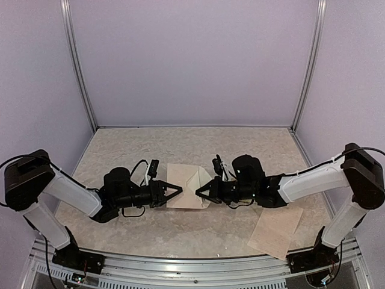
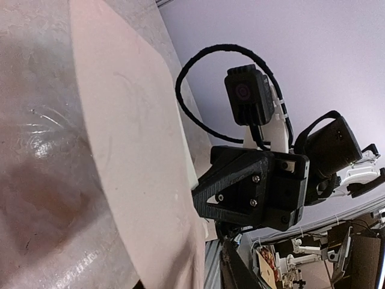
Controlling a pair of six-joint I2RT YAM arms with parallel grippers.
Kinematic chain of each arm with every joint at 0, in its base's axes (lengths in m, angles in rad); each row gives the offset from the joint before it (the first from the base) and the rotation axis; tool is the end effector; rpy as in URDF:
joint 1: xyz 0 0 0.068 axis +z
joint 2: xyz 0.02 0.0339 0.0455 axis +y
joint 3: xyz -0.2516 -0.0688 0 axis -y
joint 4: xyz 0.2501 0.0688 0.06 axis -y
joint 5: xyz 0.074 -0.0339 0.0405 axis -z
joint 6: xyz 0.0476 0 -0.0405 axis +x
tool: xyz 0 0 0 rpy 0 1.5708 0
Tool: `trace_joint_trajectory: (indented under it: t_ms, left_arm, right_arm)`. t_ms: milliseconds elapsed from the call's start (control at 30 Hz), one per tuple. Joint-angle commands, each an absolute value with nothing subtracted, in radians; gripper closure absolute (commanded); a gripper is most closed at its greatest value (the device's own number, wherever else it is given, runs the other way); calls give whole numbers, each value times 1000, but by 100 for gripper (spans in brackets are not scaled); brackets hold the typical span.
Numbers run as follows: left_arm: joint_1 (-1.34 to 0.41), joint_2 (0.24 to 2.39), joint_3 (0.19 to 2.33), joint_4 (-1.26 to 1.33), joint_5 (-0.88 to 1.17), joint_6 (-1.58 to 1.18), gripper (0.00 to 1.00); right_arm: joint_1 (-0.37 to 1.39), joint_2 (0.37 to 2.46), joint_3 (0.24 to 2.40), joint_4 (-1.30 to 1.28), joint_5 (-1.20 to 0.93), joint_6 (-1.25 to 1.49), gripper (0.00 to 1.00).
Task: Place the letter into the envelope and seal it
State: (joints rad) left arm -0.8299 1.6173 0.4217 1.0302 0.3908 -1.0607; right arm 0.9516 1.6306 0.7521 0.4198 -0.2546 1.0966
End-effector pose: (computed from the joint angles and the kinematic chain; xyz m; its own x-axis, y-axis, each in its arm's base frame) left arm 0.1861 -0.2303 0.1347 -0.8710 -0.2434 -0.4269 0.3599 0.2754 -0.8914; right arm 0.1925 0.2908 0.1573 -0.9351 0.1714 -0.3102 -0.1911 0.4933 0.8486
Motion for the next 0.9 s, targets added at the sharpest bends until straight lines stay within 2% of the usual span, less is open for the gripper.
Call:
trace_joint_trajectory:
  t_ms: [0, 100, 333, 767, 867]
  left_arm:
    - [-837, 1561, 443, 1032, 449, -1005, 74]
    - [-846, 1535, 473, 963, 454, -970, 74]
    - [-860, 1492, 490, 886, 418, -932, 83]
    - [-896, 1450, 515, 909, 425, -911, 80]
    - [-896, 1441, 511, 908, 424, -908, 86]
  right_arm:
    - [963, 1564, 754, 535, -316, 1026, 100]
    - [963, 1535, 757, 537, -328, 996, 100]
    - [963, 1500, 751, 479, -302, 968, 100]
    - [982, 1548, 750, 660, -356, 1009, 100]
    - [992, 1555, 760, 660, -361, 1007, 100]
